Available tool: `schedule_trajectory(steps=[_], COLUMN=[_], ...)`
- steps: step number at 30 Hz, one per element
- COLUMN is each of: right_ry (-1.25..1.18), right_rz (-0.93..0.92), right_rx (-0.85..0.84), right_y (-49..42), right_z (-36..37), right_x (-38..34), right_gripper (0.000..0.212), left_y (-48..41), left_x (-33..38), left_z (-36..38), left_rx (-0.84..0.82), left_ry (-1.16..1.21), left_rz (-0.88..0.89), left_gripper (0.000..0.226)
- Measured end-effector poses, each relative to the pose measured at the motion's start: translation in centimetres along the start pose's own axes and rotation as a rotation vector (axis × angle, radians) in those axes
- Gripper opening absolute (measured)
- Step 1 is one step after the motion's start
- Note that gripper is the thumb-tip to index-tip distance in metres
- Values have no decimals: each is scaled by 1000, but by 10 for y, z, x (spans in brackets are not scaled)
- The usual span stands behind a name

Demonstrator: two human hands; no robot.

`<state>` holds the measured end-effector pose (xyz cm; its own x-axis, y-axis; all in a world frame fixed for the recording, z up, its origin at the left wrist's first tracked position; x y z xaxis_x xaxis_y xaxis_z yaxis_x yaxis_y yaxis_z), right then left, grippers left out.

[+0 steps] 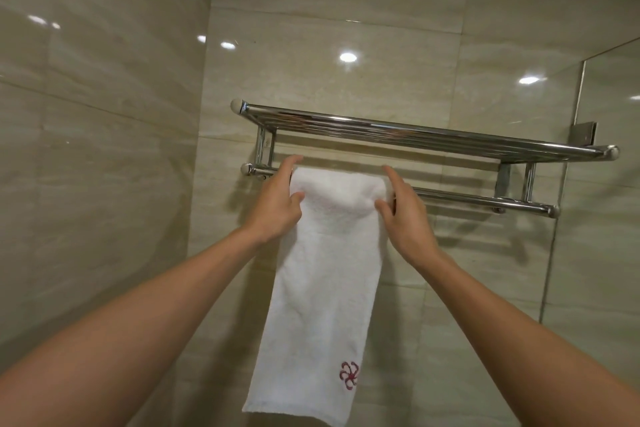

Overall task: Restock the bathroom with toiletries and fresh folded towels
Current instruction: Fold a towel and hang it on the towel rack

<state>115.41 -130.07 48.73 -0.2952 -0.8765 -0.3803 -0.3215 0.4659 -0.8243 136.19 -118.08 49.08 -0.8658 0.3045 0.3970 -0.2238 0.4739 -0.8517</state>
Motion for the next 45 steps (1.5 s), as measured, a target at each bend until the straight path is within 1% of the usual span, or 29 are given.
schedule_trajectory(steps=[4, 7, 10, 12, 14, 17, 22, 26, 28, 30, 35, 38, 41, 45], right_ry=[-2, 5, 22, 21, 33, 74, 193, 312, 378, 422, 555, 588, 627, 643], right_rz=[3, 54, 57, 70, 94, 109, 63, -65, -137, -168, -233, -234, -183, -99], right_rx=[113, 143, 137, 116, 104, 81, 40, 80, 76, 72, -3, -67, -120, -159], right_y=[-13, -28, -39, -44, -48, -51, -47, -36, -28, -22, -19, -20, -24, -26], right_z=[-1, -2, -4, -3, 1, 7, 11, 9, 13, 14, 11, 11, 11, 11], right_x=[-9, -14, -17, -18, -17, -12, -9, -12, -11, -8, -1, 1, 2, -2], right_gripper=[42, 36, 28, 23, 20, 23, 31, 31, 30, 32, 39, 44, 50, 55], left_y=[-17, -30, -43, -50, -55, -55, -45, -35, -33, -34, -34, -31, -31, -36], left_x=[8, 12, 13, 11, 7, 6, 2, 0, 1, 1, 2, 5, 5, 9], left_z=[-5, -8, -12, -12, -11, -9, -10, -13, -13, -12, -7, 2, 6, 6], left_rx=[64, 107, 94, 56, 32, 31, -34, -49, -72, -76, -88, -136, -159, -233], left_ry=[-38, -92, -155, -236, -256, -294, -437, -499, -530, -557, -537, -538, -593, -637], left_rz=[45, 71, 30, -28, -95, -133, -2, 100, 116, 126, 183, 253, 226, 174], left_gripper=[42, 27, 25, 26, 25, 22, 24, 26, 28, 29, 32, 37, 43, 48])
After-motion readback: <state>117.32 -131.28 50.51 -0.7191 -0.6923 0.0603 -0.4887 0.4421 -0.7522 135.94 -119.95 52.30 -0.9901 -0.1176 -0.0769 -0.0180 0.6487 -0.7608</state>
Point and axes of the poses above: each hand's wrist, its own y-axis away from the middle knuckle, its own z-axis out of the palm, x = y × z, the point moved 1 cm from there along -y, towards the middle knuckle, and after that the axes turned 4 degrees about z, right-handed, at the moved point
